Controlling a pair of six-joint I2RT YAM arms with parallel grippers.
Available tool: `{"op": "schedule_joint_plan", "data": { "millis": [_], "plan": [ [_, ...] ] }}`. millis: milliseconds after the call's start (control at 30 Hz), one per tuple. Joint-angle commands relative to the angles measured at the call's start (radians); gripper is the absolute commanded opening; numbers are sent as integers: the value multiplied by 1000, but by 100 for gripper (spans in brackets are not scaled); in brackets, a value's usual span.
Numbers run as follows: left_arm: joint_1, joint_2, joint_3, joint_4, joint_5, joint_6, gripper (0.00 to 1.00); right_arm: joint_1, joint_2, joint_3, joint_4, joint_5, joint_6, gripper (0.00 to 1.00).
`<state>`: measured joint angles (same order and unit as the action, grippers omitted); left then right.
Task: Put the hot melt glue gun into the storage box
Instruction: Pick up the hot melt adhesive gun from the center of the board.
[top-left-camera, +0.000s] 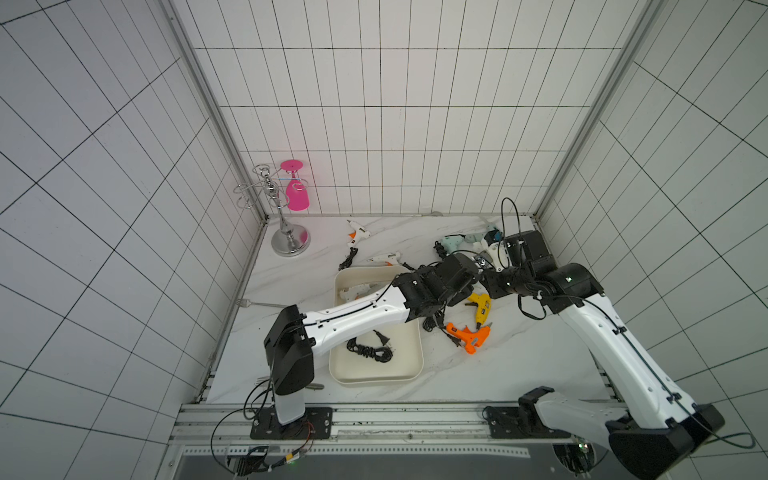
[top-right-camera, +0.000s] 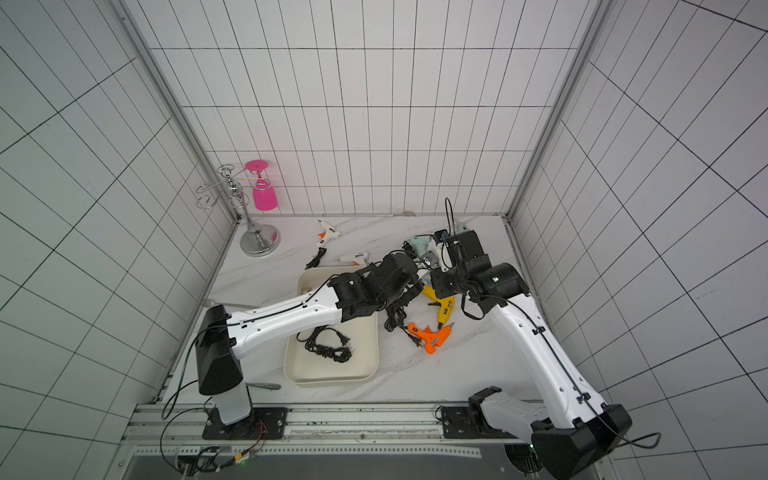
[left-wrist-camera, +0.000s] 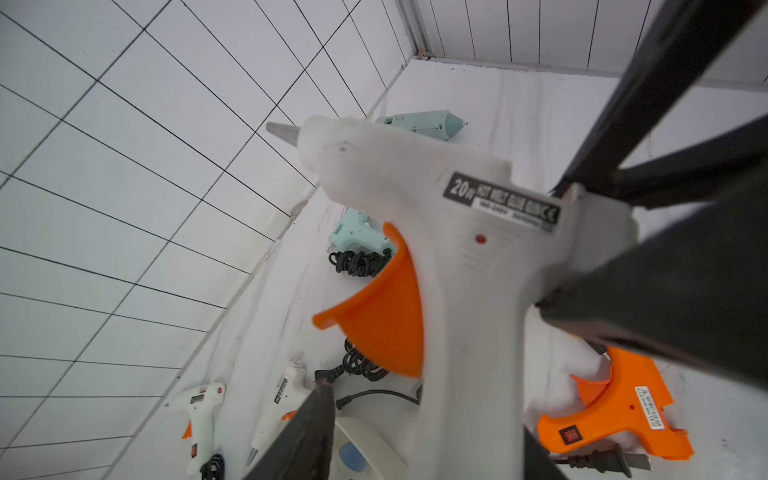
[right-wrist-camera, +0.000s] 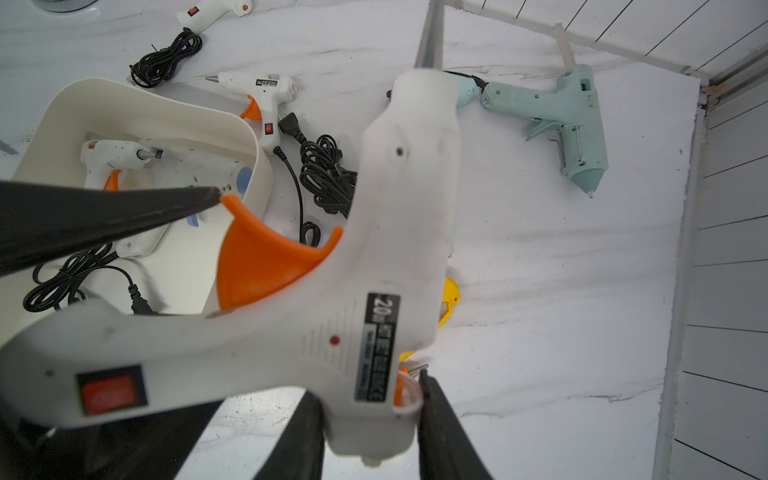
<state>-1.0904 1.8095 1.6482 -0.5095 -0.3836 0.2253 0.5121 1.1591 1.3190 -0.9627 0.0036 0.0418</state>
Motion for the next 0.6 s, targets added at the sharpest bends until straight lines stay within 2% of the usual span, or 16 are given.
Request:
{"op": "schedule_joint_plan", "data": {
  "millis": [0,67,233,267,333,367,433,500,567],
  "plan": [
    [0,-38,-15,36,69,12,37,8,-9,59,-1,-29,8,18],
    [1,-42,-19,30,101,14,27,9,-11,56,13,-30,5,18],
    [2,-40,-25,-9,131,15,13,8,-41,45,60,-42,-14,22],
    [3,-39,-25,-19,138,12,11,9,-50,42,72,-47,-15,31],
    [9,-46,-24,-32,158,-5,10,9,-73,37,94,-45,-26,59],
    [18,-52,-23,-43,174,-24,9,7,-89,31,108,-23,-29,68],
    [41,-75,-23,-64,227,-77,7,-3,-131,12,144,14,-38,80],
    [83,-110,-32,-87,319,-156,7,-29,-183,-17,189,45,-52,85],
    [151,-164,-68,-78,468,-254,7,-71,-239,-54,248,66,-57,89]
  ]
}}
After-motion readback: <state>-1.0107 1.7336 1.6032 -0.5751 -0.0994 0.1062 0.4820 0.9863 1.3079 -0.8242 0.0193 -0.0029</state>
